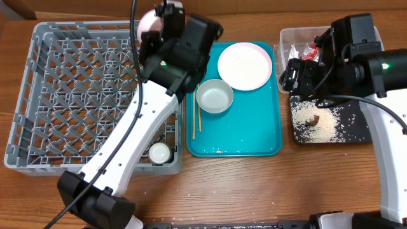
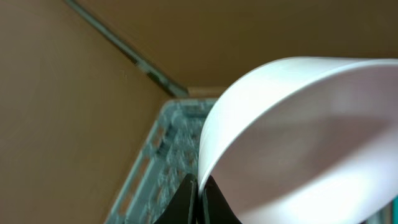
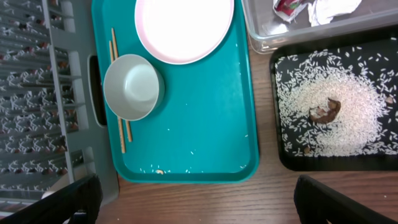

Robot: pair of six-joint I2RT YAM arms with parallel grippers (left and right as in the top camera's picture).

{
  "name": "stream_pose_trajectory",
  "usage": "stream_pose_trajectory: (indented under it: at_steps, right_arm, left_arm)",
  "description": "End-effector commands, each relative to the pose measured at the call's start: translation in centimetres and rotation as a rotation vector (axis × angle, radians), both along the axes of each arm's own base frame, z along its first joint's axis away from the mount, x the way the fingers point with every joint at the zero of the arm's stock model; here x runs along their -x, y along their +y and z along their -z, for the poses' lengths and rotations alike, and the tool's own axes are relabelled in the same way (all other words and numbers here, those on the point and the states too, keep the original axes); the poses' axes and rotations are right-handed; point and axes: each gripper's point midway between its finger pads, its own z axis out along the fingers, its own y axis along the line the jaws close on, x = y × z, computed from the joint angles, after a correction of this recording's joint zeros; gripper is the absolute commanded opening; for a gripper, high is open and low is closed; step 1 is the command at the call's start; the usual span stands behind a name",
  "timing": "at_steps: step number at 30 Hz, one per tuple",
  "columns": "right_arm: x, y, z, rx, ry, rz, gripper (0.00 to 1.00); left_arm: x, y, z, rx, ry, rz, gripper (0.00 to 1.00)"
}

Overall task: Sort waste into correct bins and load items into the dishwasher
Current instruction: 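Lift the pink bowl with the left gripper toward the dish rack, then lower the pink bowl into the rack's back row and open the left gripper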

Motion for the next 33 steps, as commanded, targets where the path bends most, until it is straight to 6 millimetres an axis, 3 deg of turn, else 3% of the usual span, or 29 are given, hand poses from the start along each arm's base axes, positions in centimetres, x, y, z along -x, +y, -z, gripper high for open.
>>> stream_pose_trajectory:
  at_steps: [1, 5, 10, 14, 20, 33]
  right_arm:
    - [0.0, -0.1, -0.8, 0.003, -0.030, -0.001, 1.00]
    - [0.0, -0.1, -0.8, 0.003, -0.029, -0.001, 1.00]
    - [0.0, -0.1, -0.8, 0.003, -0.029, -0.001, 1.00]
    - [0.0, -0.1, -0.8, 0.003, -0.029, -0.001, 1.00]
    - [0.0, -0.1, -0.8, 0.003, -0.029, -0.001, 1.00]
    - [0.0, -0.1, -0.8, 0.003, -0.029, -0.001, 1.00]
  left_arm:
    - [-2.1, 1.6, -1.3, -0.146, 0.042, 0.010, 0.04]
    - [-3.7, 2.4, -0.1, -0.223, 0.089, -0.009, 0.04]
    - [-5.0, 3.7, 3.8, -0.366, 0.210, -0.098, 0.04]
    - [-5.7, 4.1, 6.5, -0.488, 0.286, -0.172, 0.04]
    - [-6.2, 4.6, 8.9, -0.588, 0.317, -0.265, 0.04]
    - [-6.8, 3.9, 10.3, -0.499, 0.247, -0.249, 0.04]
